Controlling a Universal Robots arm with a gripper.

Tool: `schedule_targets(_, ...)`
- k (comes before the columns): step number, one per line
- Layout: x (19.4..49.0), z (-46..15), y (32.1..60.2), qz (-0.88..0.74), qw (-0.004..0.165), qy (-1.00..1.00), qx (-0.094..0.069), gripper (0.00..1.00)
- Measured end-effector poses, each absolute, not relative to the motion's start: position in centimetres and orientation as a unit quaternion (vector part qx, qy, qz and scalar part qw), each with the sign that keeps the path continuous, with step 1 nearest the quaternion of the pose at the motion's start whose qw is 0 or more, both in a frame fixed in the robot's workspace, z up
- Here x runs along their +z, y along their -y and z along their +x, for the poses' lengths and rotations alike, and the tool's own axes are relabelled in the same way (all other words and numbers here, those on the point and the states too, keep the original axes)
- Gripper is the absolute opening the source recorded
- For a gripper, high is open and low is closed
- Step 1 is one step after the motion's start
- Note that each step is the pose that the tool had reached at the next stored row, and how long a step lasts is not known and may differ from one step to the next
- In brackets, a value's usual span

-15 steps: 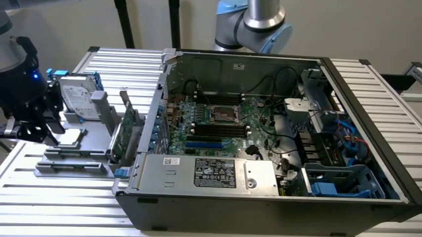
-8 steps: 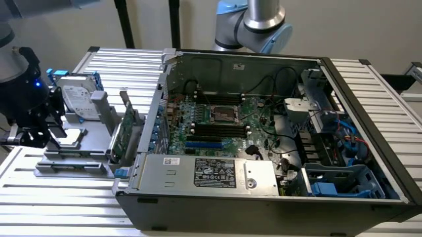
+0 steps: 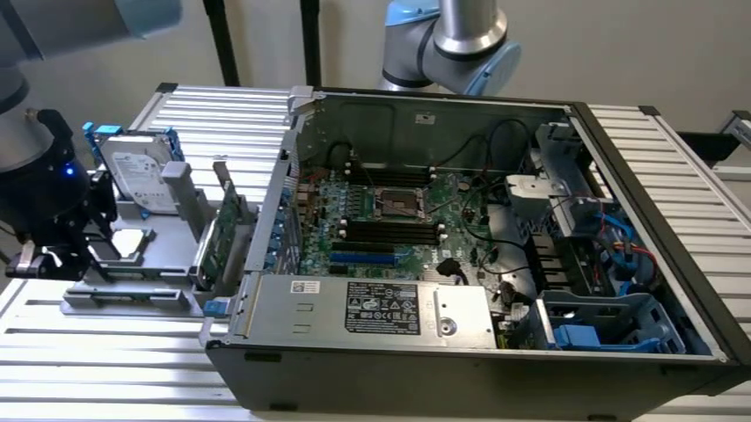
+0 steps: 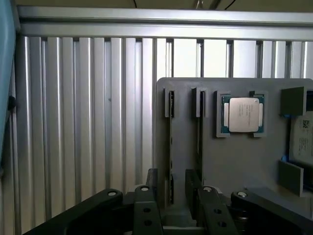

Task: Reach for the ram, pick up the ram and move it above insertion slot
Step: 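Pick up the ram and move it above insertion slot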

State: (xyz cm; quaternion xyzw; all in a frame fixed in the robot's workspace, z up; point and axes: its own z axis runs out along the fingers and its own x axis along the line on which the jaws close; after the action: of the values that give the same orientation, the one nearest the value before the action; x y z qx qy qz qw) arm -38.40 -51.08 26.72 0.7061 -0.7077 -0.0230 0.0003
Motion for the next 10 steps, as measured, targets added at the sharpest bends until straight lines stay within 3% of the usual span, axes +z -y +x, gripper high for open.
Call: schedule_targets(10, 24.9, -38.4, 51.1, 0.706, 0.000, 0.708, -0.023, 0.36)
